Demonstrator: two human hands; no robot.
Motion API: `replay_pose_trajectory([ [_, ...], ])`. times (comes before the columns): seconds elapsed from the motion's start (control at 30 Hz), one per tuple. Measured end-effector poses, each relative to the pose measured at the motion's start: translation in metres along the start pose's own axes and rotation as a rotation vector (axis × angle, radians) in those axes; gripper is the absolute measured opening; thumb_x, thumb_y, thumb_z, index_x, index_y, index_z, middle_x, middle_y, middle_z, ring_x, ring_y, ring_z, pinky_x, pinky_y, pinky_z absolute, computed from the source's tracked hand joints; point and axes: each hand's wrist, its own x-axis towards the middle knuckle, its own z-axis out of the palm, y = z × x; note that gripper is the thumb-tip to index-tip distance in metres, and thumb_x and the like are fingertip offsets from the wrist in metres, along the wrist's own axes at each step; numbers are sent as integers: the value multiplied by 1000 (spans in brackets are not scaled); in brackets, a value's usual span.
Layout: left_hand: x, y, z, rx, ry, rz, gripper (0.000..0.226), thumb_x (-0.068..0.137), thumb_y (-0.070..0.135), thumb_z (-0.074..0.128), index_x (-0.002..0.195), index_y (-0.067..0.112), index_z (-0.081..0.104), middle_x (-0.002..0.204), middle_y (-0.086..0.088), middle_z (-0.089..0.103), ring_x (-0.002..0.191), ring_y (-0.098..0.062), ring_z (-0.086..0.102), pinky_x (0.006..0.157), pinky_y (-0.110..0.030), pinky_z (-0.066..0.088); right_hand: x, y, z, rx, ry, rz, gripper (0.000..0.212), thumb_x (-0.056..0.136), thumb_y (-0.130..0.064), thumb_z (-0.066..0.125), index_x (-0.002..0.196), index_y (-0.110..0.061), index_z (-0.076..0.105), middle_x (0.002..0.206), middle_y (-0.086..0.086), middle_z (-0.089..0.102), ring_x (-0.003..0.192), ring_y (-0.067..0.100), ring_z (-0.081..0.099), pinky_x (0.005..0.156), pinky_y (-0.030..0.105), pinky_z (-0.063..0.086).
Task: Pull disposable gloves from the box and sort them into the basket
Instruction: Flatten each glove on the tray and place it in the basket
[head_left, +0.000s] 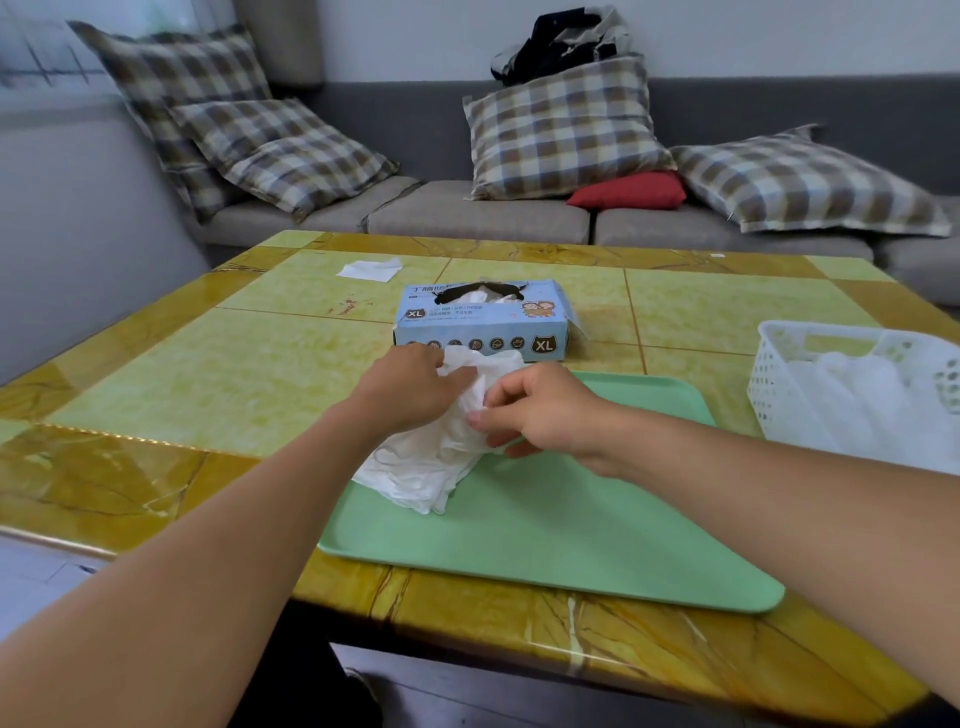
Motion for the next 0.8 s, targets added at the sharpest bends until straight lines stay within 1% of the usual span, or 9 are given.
replay_pose_trajectory([
  [0.1, 0, 1, -3, -40, -64, 23, 65, 97, 66, 40, 65, 9, 43, 61, -3, 47, 59, -21, 45, 57, -33, 32, -4, -16, -26, 220, 14, -36, 14, 87, -9, 76, 83, -8, 63, 84, 10, 72, 78, 20, 70, 74, 35, 61],
  [0.17, -3, 2, -7, -107, -165, 47, 76, 83, 86, 33, 65, 13, 40, 61, -3, 41, 55, -18, 38, 58, -32, 31, -5, -16, -43, 389, 33, -13, 12, 90, -11, 73, 91, -9, 62, 93, 11, 74, 86, 23, 72, 77, 37, 62],
  [0.23, -6, 0, -10, -34, -246, 90, 81, 63, 97, 45, 75, 17, 50, 74, 5, 51, 64, -14, 47, 64, -33, 39, -5, -8, -54, 478, 42, 30, 14, 91, -13, 72, 100, -8, 61, 98, 11, 73, 93, 26, 72, 80, 36, 62],
  [0.33, -4, -7, -2, 272, -226, 158, 80, 66, 83, 67, 115, 21, 54, 111, 5, 53, 96, -18, 53, 86, -37, 46, -1, -1, -62, 516, 40, 91, 12, 95, -13, 67, 103, -7, 61, 105, 12, 70, 97, 29, 71, 80, 37, 61],
  [0.43, 1, -9, 1, 273, -160, 181, 48, 89, 50, 68, 122, 18, 55, 120, -2, 57, 98, -18, 50, 87, -35, 45, 1, -10, -68, 502, 88, 42, 6, 97, -13, 64, 91, -12, 61, 100, 10, 68, 92, 26, 69, 81, 37, 58],
  [0.53, 3, -13, 0, 266, -169, 172, 36, 93, 34, 67, 123, 17, 55, 122, -3, 57, 97, -17, 47, 83, -32, 42, -5, -29, -82, 436, 238, -133, 13, 97, -16, 61, 85, -18, 59, 94, 5, 67, 89, 23, 62, 82, 37, 52],
  [0.63, 5, -13, 0, 303, -191, 188, 39, 91, 29, 70, 125, 18, 53, 126, -3, 55, 104, -20, 50, 87, -33, 44, -20, -38, -99, 369, 261, -207, 19, 101, -21, 55, 82, -21, 54, 104, 8, 72, 89, 25, 65, 82, 39, 49],
  [0.7, 3, -13, -2, 283, -223, 178, 49, 86, 28, 74, 127, 20, 48, 129, -3, 52, 107, -21, 49, 90, -34, 44, -31, -36, -103, 362, 208, -187, 18, 104, -22, 50, 86, -19, 52, 105, 13, 74, 83, 27, 68, 74, 40, 54],
  [0.8, -3, -8, -14, 247, -235, 119, 83, 71, 50, 78, 138, 31, 33, 142, -1, 39, 123, -28, 41, 100, -47, 44, -44, -35, -105, 441, 177, -186, 18, 106, -22, 48, 89, -17, 53, 104, 16, 73, 76, 27, 69, 62, 36, 56],
])
